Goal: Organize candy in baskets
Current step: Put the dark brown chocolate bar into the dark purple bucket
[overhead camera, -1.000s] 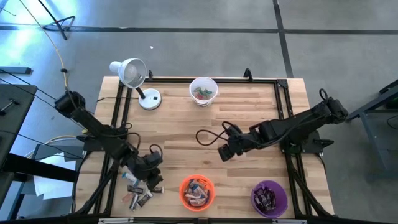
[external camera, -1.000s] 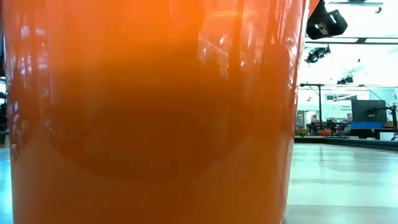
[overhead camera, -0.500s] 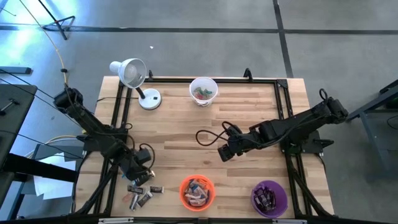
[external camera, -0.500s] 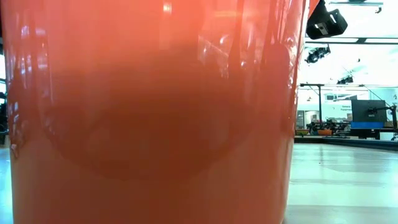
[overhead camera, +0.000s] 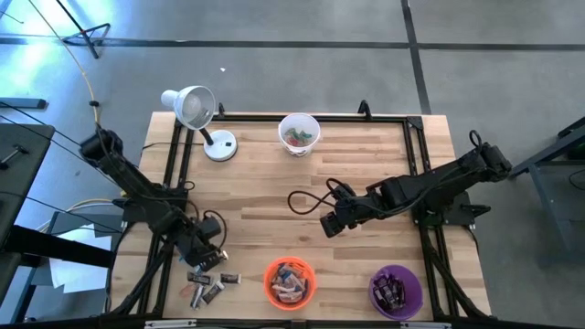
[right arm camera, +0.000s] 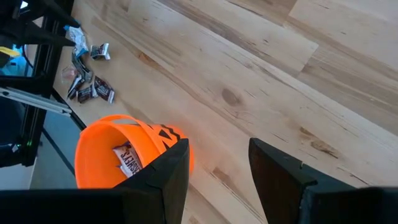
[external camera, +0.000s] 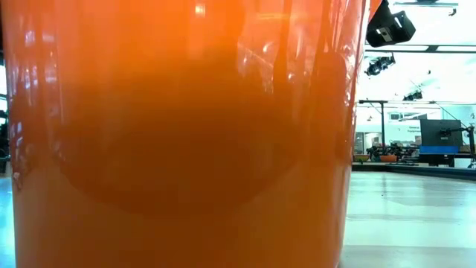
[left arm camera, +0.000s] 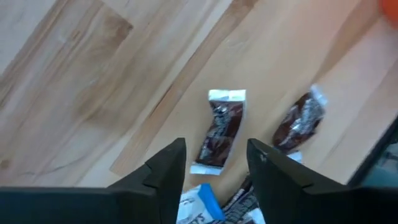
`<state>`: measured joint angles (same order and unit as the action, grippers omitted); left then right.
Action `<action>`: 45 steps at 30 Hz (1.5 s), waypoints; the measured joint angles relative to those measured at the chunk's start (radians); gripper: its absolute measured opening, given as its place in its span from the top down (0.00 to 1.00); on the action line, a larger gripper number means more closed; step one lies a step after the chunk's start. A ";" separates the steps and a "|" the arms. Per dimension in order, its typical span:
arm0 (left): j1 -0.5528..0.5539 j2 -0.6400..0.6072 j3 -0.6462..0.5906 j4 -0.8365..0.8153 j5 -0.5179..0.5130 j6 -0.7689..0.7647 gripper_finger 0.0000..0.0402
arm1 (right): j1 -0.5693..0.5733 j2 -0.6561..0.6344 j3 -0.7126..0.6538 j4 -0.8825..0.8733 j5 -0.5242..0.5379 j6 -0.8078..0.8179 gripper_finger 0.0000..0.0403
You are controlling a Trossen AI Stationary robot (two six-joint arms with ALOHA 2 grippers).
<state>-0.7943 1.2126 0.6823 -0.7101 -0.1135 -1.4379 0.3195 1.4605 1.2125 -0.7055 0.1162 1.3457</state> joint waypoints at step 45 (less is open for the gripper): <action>-0.038 0.313 0.004 0.179 0.075 0.037 0.60 | 0.000 0.000 0.000 0.000 0.000 0.000 0.60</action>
<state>-0.8326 1.5253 0.6861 -0.5309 -0.0384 -1.4014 0.3195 1.4601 1.2125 -0.7055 0.1162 1.3455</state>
